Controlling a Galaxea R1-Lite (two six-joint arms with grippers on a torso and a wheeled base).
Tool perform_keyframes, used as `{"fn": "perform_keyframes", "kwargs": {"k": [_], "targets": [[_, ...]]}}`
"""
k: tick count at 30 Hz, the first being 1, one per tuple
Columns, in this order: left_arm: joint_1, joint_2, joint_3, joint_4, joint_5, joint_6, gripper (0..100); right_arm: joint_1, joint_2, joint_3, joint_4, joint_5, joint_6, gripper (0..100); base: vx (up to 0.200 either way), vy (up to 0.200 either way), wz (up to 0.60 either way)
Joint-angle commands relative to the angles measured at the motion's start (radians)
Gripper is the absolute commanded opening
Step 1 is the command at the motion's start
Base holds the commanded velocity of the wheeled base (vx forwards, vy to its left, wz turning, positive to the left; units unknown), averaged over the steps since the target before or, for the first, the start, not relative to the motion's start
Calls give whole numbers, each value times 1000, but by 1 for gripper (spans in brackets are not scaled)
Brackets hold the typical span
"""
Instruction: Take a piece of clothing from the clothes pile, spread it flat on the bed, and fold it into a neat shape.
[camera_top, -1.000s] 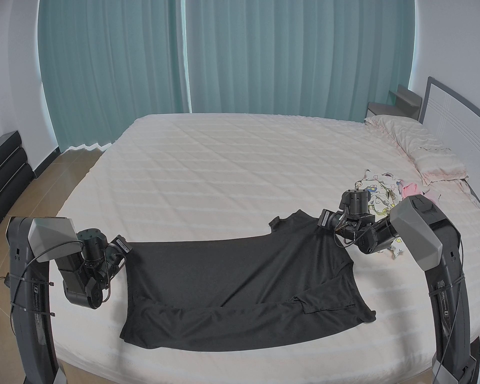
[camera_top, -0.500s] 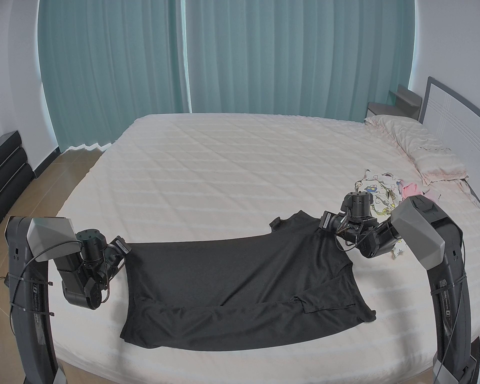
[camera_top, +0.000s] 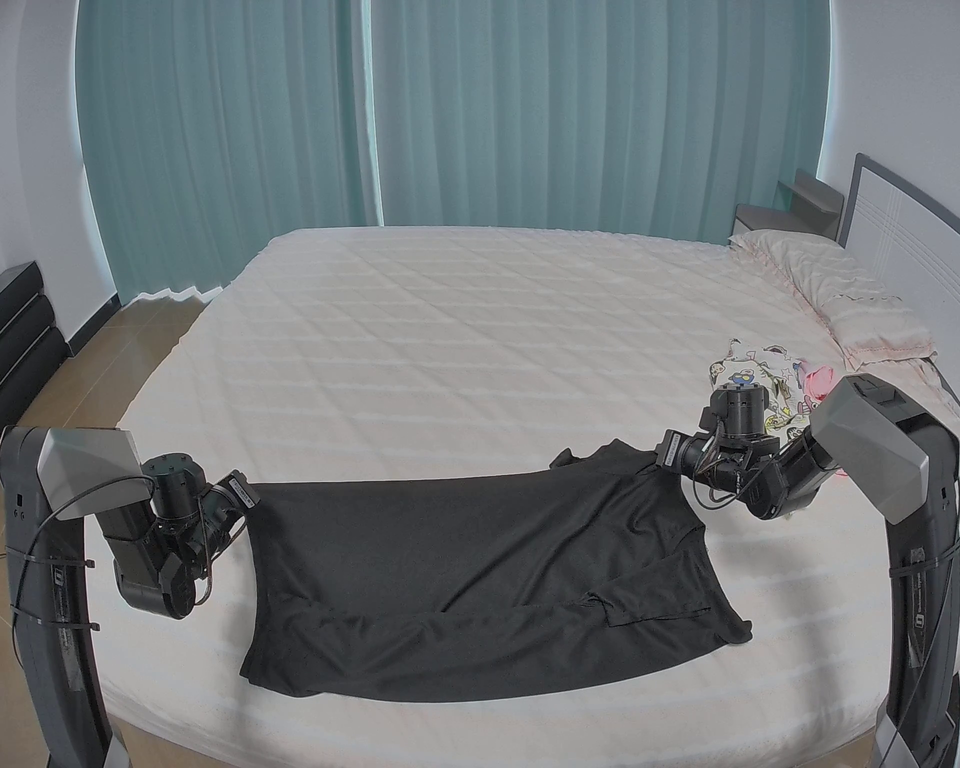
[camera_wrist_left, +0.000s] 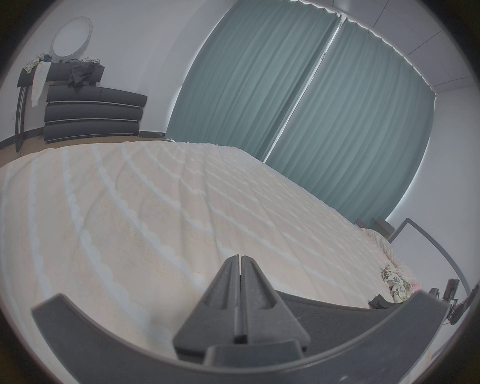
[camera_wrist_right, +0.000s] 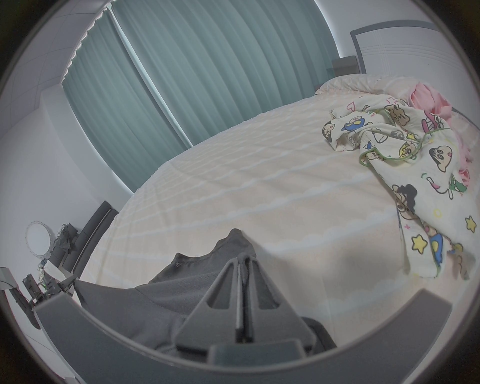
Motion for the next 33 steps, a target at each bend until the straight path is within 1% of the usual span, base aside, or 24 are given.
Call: {"fn": "perform_keyframes", "kwargs": {"k": [1, 3, 6, 8, 14, 17, 18, 22, 24, 26, 27, 29, 33], "targets": [[2, -35, 23, 2, 1, 2, 0, -8, -79, 77, -2, 17, -1, 0, 0, 0, 0], [2, -44, 46, 2, 1, 4, 0, -10, -99, 122, -31, 20, -1, 0, 0, 0, 0], [3, -58, 89, -1, 1, 34, 0, -8, -116, 188, -100, 23, -4, 0, 0, 0, 0], [5, -62, 113, -9, 1, 48, 0, -8, -121, 208, -114, 26, -7, 0, 0, 0, 0], [8, -59, 161, -9, -1, 67, 0, -10, -148, 372, -177, 46, -71, 0, 0, 0, 0], [8, -54, 182, -9, -1, 80, 0, -11, -148, 410, -203, 61, -86, 0, 0, 0, 0], [8, -53, 208, -10, -2, 97, 0, -19, -150, 447, -226, 67, -109, 0, 0, 0, 0], [8, -51, 254, -9, -29, 119, 0, -34, -150, 501, -234, 72, -148, 0, 0, 0, 0], [8, -38, 287, -9, -42, 145, 0, -37, -148, 531, -238, 77, -169, 0, 0, 0, 0], [8, -27, 299, -9, -44, 160, 0, -37, -148, 543, -240, 83, -177, 0, 0, 0, 0], [6, -2, 317, -10, -44, 189, 0, -36, -148, 568, -240, 95, -186, 0, 0, 0, 0], [6, 25, 331, -10, -44, 212, 0, -33, -147, 594, -249, 100, -195, 0, 0, 0, 0], [5, 45, 343, -10, -44, 225, 0, -30, -141, 617, -264, 100, -206, 0, 0, 0, 0]]}}
